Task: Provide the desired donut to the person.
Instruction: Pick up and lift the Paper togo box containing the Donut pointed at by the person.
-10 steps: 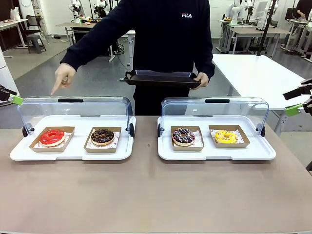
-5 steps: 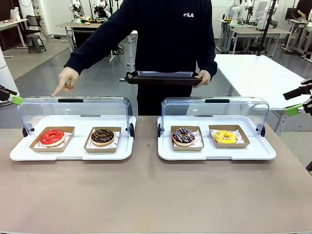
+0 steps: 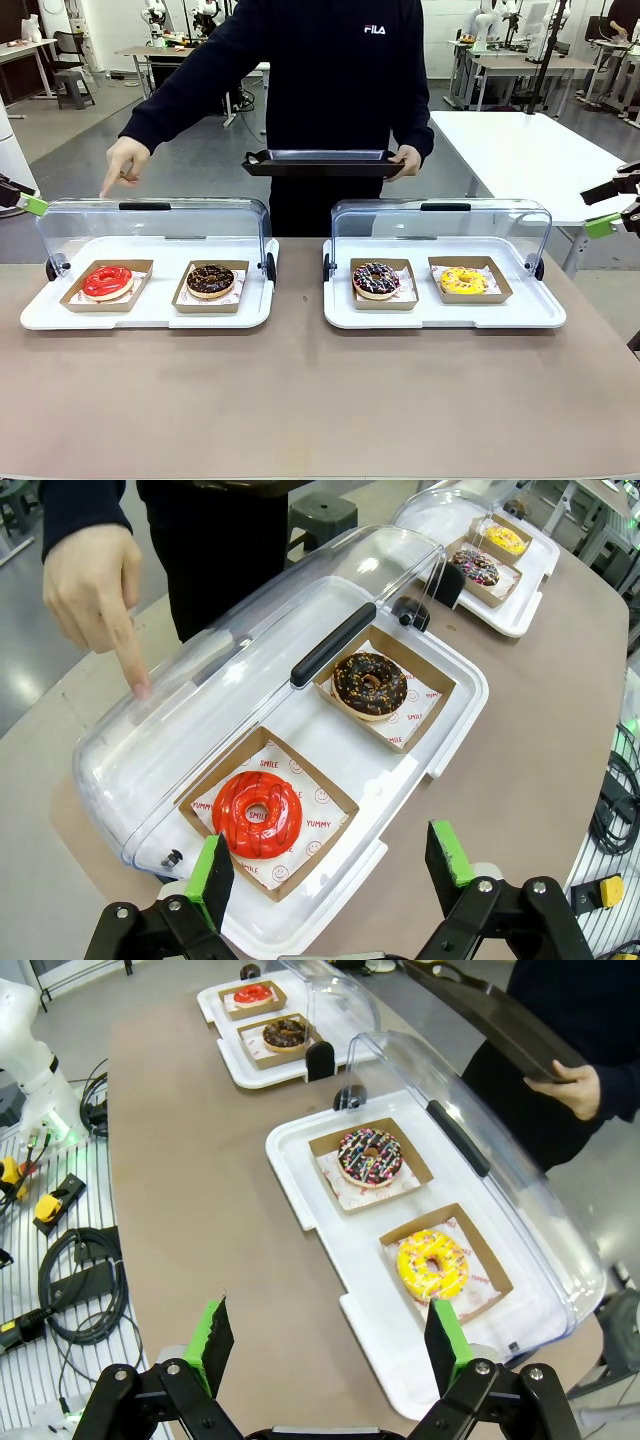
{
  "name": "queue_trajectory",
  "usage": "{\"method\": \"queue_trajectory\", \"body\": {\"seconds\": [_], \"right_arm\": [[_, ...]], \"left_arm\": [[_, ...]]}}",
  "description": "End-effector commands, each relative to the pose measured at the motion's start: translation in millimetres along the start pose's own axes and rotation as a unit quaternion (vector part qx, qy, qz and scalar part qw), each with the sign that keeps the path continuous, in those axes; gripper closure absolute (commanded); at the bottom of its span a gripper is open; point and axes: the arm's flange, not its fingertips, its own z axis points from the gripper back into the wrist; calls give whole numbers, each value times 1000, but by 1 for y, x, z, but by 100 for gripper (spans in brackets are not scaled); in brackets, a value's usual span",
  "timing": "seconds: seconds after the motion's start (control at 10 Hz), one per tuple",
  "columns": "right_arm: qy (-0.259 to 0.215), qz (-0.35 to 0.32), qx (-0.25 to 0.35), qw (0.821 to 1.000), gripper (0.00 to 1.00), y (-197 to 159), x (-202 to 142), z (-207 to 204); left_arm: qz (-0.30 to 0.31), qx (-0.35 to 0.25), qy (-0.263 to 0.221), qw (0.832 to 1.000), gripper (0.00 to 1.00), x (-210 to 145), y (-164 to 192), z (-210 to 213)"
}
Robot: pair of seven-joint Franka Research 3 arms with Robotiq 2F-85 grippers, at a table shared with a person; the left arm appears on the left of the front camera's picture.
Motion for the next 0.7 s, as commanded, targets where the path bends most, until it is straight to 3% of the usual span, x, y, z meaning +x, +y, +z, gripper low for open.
{"method": "queue_trajectory", "body": {"seconds": [0.0, 0.2, 0.4, 0.6], "right_arm": [[-9, 5, 2, 1000, 0, -3, 0, -2], [-9, 5, 2, 1000, 0, -3, 0, -2], [-9, 5, 2, 1000, 0, -3, 0, -2], [-9, 5, 2, 1000, 0, -3, 0, -2]], "left_arm": [[2, -3, -5, 1000, 0, -1, 1, 0], [0, 0, 0, 1000, 0, 0, 0, 0], [-109, -39, 80, 990, 0, 5, -13, -12], [-197, -40, 148, 968, 0, -5, -18, -19]]}}
